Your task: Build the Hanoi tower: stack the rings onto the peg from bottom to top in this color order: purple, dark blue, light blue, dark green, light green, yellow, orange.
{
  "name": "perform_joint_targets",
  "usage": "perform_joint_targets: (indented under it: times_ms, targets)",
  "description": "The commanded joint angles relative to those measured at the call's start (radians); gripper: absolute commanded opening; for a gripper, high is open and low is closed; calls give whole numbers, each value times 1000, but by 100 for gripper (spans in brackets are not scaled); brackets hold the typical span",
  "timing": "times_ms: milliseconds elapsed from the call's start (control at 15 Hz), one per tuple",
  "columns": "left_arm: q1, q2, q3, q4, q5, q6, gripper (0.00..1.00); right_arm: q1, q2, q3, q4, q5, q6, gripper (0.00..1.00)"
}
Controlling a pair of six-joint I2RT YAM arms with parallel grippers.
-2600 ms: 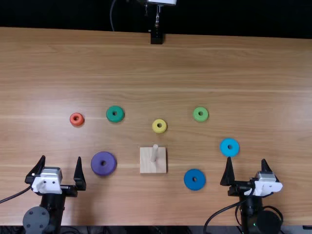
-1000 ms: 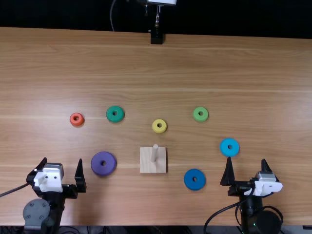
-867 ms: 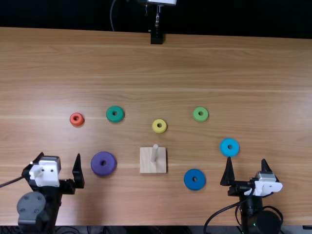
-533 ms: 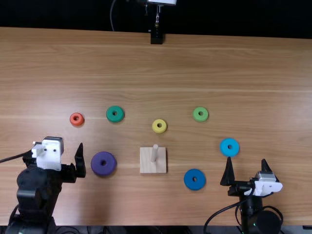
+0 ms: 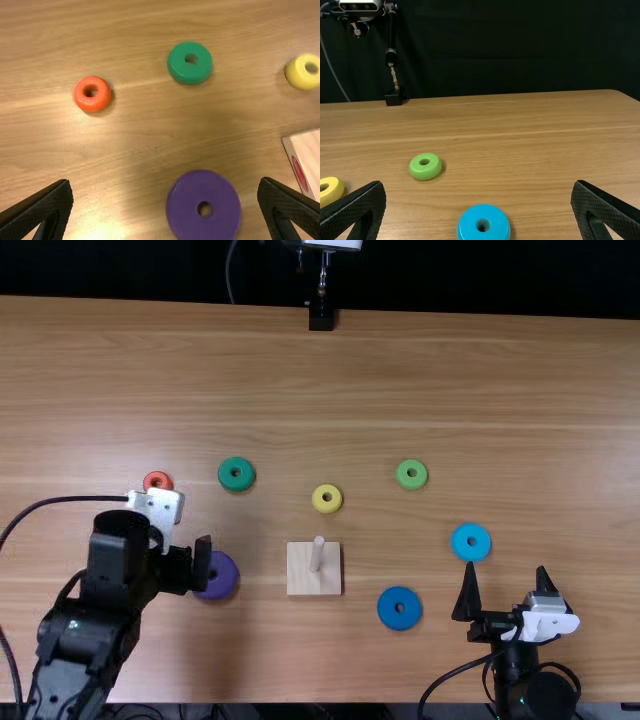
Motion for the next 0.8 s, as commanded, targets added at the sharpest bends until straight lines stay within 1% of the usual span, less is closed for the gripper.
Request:
perform_joint_targets:
  times_ms: [0, 67, 133, 400, 467, 600, 733]
  targets:
    - [-68, 74, 58, -43, -11, 13, 100, -10, -11, -9, 3, -6, 0, 100]
    - [-101, 117, 78, -89, -40, 15, 100, -10, -11, -9, 3, -6, 2, 100]
    - [-120, 152, 95, -116, -55, 15, 100, -10, -11, -9, 3, -6, 2, 100]
    - [-134, 247, 97, -120, -60, 19, 100, -10, -11, -9, 3, -6, 2, 100]
    - [-143, 281, 98, -120, -59, 26, 100, -10, -11, -9, 3, -6, 2, 100]
    - [-158, 324, 100, -116, -60, 80, 100, -10, -11, -9, 3, -6, 2, 100]
    - [-174, 348, 100, -118, -60, 92, 100, -10, -11, -9, 3, -6, 2, 100]
